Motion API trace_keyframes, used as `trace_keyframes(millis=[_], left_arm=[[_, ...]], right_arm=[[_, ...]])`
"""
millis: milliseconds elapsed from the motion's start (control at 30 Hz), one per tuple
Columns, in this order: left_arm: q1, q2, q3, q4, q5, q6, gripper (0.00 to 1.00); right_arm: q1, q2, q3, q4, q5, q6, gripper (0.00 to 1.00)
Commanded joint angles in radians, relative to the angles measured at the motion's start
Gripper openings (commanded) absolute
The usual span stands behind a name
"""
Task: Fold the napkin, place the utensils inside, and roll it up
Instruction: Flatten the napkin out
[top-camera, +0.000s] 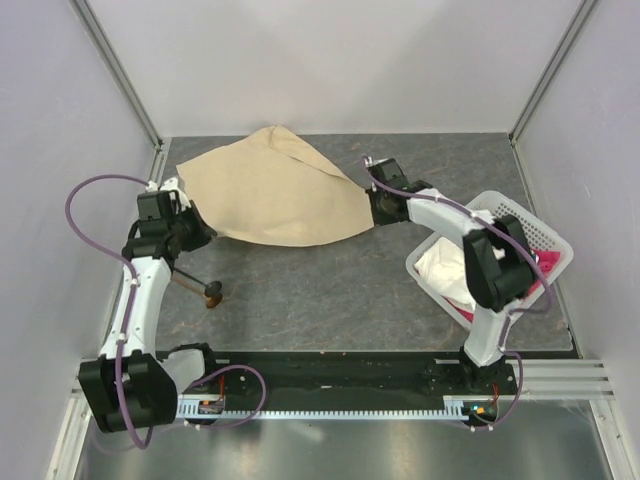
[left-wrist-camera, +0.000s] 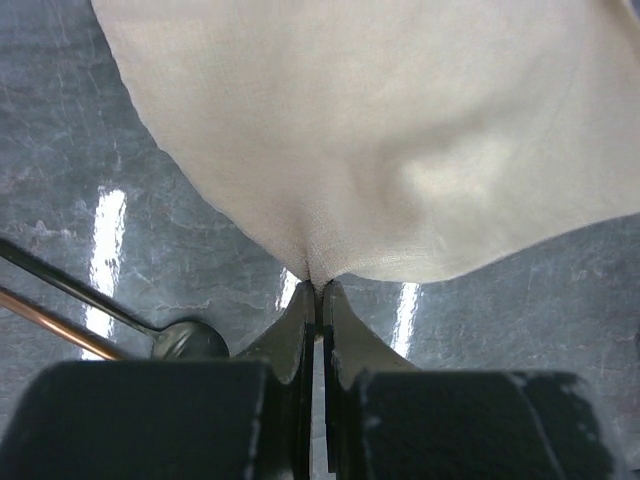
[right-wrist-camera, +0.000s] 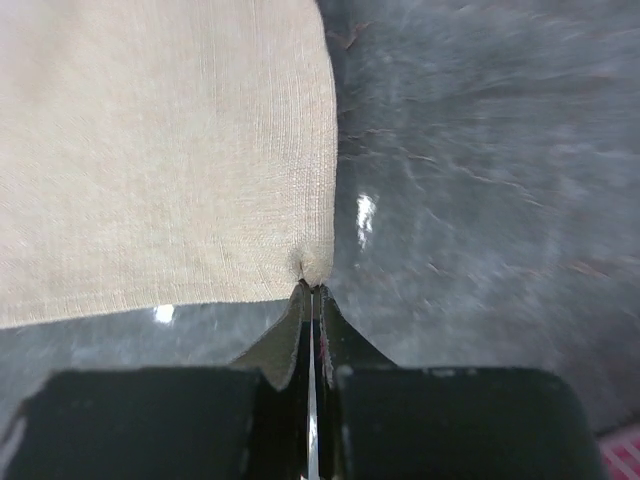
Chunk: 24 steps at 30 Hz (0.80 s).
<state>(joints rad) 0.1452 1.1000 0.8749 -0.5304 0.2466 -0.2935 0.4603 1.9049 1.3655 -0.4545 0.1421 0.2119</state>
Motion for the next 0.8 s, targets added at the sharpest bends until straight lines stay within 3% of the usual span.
trace_keyframes(millis=[0, 267, 433, 567, 767], left_arm=[[-0.007, -0.098, 0.119, 0.026, -0.001, 0.03, 0.02], [-0.007, -0.238, 0.323, -0.104, -0.033, 0.014, 0.02], [-0.006, -0.293, 0.504, -0.21, -0.053, 0.011, 0.02], [-0.006, -0.269, 0.677, -0.276, -0.047, 0.008, 0.02], [-0.006, -0.141, 0.716, -0.252, -0.003, -0.012, 0.02]], right_arm=[[0.035, -0.274, -0.046, 0.033, 0.088, -0.032, 0.0], [0.107, -0.653, -0.074, -0.044, 0.152, -0.013, 0.0], [0.136, -0.791, 0.05, -0.122, 0.174, -0.011, 0.0], [0.135, -0.805, 0.167, -0.154, 0.18, -0.032, 0.0], [0.136, -0.661, 0.268, -0.102, 0.289, -0.081, 0.0]])
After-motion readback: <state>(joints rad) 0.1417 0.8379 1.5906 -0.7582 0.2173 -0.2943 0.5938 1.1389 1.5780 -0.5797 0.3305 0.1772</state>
